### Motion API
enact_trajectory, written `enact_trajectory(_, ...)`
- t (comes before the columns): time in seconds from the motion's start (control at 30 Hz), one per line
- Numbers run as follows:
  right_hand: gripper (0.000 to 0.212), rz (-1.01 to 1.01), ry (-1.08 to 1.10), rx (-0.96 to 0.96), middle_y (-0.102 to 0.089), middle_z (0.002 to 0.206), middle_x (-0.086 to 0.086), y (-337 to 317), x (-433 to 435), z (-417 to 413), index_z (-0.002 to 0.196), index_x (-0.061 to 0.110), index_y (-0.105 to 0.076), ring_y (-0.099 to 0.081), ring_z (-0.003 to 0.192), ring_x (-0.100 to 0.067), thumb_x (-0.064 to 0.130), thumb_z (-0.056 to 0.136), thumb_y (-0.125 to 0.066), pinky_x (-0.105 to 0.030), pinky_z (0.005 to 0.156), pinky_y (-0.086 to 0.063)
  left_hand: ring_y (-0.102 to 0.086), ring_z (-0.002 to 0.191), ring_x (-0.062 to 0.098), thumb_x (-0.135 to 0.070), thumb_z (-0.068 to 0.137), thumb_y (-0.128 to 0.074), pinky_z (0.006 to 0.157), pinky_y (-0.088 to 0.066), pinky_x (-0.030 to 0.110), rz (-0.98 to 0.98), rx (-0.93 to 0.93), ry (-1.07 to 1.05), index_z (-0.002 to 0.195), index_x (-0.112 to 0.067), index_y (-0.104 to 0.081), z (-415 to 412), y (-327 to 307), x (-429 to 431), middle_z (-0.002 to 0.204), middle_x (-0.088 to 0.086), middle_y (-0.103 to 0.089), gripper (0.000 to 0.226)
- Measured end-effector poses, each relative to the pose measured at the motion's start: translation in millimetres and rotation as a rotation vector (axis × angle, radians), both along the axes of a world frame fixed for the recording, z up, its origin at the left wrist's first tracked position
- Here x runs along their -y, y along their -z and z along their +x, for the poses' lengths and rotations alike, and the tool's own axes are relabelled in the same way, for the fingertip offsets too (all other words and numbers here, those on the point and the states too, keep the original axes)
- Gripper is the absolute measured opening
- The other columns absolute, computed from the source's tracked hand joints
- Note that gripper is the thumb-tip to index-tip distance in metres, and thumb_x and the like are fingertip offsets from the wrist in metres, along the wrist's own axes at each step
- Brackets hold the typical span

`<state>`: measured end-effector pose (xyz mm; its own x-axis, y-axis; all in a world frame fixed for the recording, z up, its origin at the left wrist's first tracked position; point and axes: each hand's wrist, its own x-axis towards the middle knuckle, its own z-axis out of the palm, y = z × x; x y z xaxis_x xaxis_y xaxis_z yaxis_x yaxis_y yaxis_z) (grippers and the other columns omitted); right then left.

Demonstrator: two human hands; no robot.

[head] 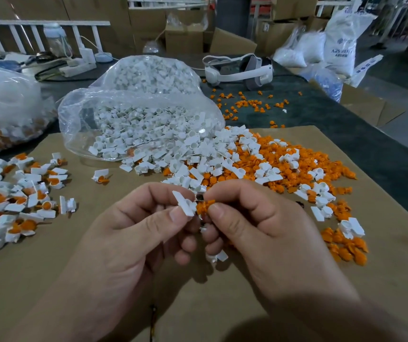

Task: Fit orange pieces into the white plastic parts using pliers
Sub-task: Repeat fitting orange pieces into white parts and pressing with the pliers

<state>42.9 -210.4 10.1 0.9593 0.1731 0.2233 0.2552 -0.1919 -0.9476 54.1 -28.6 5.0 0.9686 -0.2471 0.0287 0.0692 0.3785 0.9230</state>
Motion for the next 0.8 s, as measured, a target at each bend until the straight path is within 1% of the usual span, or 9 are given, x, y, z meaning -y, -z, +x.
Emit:
enact_trajectory(0.1,0.014,-0.096,0.041,0.135,-0.066,0.084,0.011,-4,-3,-4,0.1,0.039,-0.062,-0.067,0.074,-0.007,0.032,0.091,-0.054,-0.021,0.06,-0.056,-0.064,0.058,0.018,-0.033,0.059,-0.092,0.049,-0.051,0.023,0.015,0.011,-0.01,0.095,-0.009,-0.075,0,1,0,0.071,0.013,-0.068,0.046)
enact_trajectory(0.2,0.012,-0.205,0.043,0.203,-0.063,0.087,0.012,-6,-3,-3,0.1,0.037,-0.061,-0.064,0.077,-0.009,0.028,0.095,-0.056,-0.021,0.057,-0.053,-0.064,0.059,0.017,-0.034,0.059,-0.092,0.05,-0.052,0.023,0.047,0.032,-0.02,0.096,-0.009,-0.076,1,3,-1,0.073,0.011,-0.069,0.047)
enact_trajectory(0.27,0.011,-0.231,0.045,0.21,-0.062,0.087,0.014,-7,-2,-4,0.098,0.036,-0.061,-0.063,0.079,-0.008,0.027,0.095,-0.056,-0.017,0.056,-0.051,-0.065,0.06,0.017,-0.038,0.058,-0.092,0.051,-0.052,0.023,0.084,0.06,-0.019,0.096,-0.011,-0.077,1,3,-1,0.073,0.01,-0.07,0.049)
enact_trajectory(0.33,0.009,-0.286,0.041,0.222,-0.06,0.088,0.018,-8,-2,-4,0.098,0.036,-0.061,-0.061,0.085,-0.006,0.03,0.094,-0.055,-0.013,0.059,-0.049,-0.066,0.061,0.016,-0.041,0.059,-0.092,0.053,-0.053,0.023,0.133,0.083,-0.007,0.096,-0.013,-0.078,1,3,-1,0.073,0.008,-0.07,0.049)
enact_trajectory(0.47,0.008,-0.434,0.064,0.26,-0.056,0.09,0.023,-9,-2,-2,0.098,0.039,-0.057,-0.057,0.092,-0.003,0.035,0.094,-0.05,-0.013,0.071,-0.045,-0.067,0.063,0.016,-0.045,0.056,-0.092,0.054,-0.054,0.023,0.18,0.078,-0.008,0.098,-0.015,-0.079,2,5,0,0.075,0.009,-0.071,0.053)
enact_trajectory(0.53,0.008,-0.54,0.07,0.294,-0.055,0.089,0.021,-11,-3,-3,0.097,0.039,-0.054,-0.053,0.09,0.0,0.039,0.097,-0.047,-0.012,0.068,-0.043,-0.068,0.062,0.019,-0.035,0.06,-0.092,0.052,-0.054,0.024,0.186,0.068,-0.011,0.096,-0.015,-0.079,2,7,2,0.074,0.012,-0.071,0.043)
enact_trajectory(0.63,0.011,-0.685,0.055,0.338,-0.051,0.088,0.02,-16,-5,-3,0.095,0.04,-0.051,-0.047,0.083,0.002,0.041,0.095,-0.04,-0.011,0.061,-0.035,-0.068,0.058,0.024,-0.014,0.071,-0.075,0.048,-0.053,0.026,0.177,0.051,-0.04,0.085,-0.018,-0.078,2,9,6,0.071,0.016,-0.07,0.015)
enact_trajectory(0.73,0.01,-0.717,0.029,0.32,-0.05,0.091,0.02,-19,-5,-2,0.1,0.041,-0.05,-0.044,0.088,0.002,0.039,0.099,-0.041,-0.012,0.065,-0.033,-0.069,0.061,0.026,-0.013,0.07,-0.071,0.05,-0.054,0.027,0.177,0.035,-0.049,0.083,-0.017,-0.078,2,9,6,0.074,0.018,-0.07,0.015)
enact_trajectory(0.8,0.012,-0.697,0.034,0.293,-0.049,0.093,0.02,-21,-4,-2,0.102,0.041,-0.05,-0.044,0.089,0.002,0.039,0.098,-0.039,-0.012,0.068,-0.035,-0.071,0.067,0.025,-0.015,0.067,-0.08,0.056,-0.055,0.026,0.187,0.032,-0.02,0.091,-0.018,-0.079,1,7,5,0.079,0.018,-0.073,0.024)
